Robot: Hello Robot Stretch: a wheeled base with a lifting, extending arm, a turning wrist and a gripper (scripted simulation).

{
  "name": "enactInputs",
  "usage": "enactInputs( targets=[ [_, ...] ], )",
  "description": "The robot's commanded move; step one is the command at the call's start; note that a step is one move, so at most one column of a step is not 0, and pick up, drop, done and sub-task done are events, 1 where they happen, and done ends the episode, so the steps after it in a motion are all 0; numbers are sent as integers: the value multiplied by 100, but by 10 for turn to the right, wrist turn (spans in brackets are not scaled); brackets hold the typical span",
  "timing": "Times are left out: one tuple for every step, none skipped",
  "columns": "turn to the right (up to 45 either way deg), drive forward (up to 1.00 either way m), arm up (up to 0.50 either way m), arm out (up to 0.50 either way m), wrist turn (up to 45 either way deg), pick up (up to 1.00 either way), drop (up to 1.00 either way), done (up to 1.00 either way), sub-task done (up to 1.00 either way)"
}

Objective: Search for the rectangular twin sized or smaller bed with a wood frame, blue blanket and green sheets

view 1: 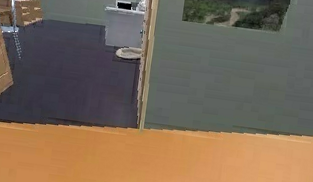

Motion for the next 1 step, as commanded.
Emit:
enactInputs(
  targets=[
    [0,30,0,0,0,0,0,0,0]
  ],
)
